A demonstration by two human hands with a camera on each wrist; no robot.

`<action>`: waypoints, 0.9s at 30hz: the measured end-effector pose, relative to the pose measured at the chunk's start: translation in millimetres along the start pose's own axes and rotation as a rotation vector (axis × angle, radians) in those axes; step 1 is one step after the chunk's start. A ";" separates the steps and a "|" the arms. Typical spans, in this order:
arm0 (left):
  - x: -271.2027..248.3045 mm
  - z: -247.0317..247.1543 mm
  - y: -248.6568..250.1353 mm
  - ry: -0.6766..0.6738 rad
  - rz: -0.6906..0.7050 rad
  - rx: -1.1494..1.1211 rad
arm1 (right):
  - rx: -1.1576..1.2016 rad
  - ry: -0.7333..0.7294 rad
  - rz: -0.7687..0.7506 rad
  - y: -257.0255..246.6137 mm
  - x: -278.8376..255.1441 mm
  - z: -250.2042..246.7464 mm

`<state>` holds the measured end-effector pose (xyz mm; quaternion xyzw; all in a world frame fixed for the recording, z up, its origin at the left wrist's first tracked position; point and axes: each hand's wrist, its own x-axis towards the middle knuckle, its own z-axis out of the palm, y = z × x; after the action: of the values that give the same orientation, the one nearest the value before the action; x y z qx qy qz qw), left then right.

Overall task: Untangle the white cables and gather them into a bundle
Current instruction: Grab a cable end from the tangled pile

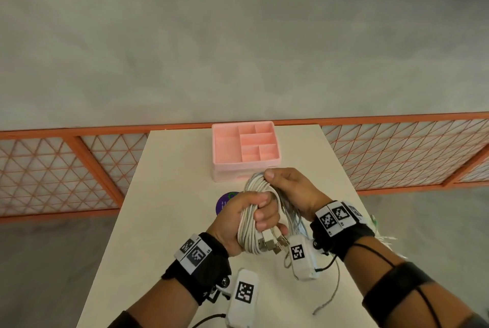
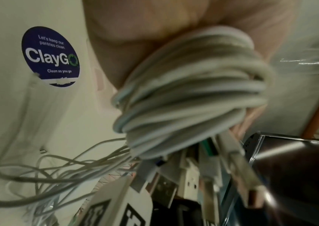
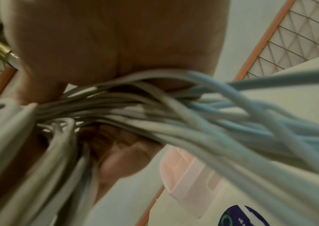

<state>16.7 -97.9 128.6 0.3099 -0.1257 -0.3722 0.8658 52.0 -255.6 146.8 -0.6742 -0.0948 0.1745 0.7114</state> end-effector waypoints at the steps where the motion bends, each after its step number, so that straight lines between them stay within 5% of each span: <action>1: 0.1 0.2 0.8 0.012 0.018 0.034 | -0.018 0.005 -0.009 -1.8 0.0 0.3; 9: -0.2 -2.6 8.0 0.295 0.149 0.273 | -0.093 0.122 -0.070 -6.6 7.7 3.2; 21: 2.9 10.0 7.2 0.537 0.257 0.442 | -0.157 0.170 -0.141 -0.5 12.3 0.6; 27: -2.1 9.2 26.1 0.498 0.199 0.300 | -0.273 0.053 -0.146 6.2 7.8 -8.9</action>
<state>25.9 -86.6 152.2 0.5020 0.0070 -0.1754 0.8469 61.8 -260.6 139.2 -0.7603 -0.1477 0.0898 0.6261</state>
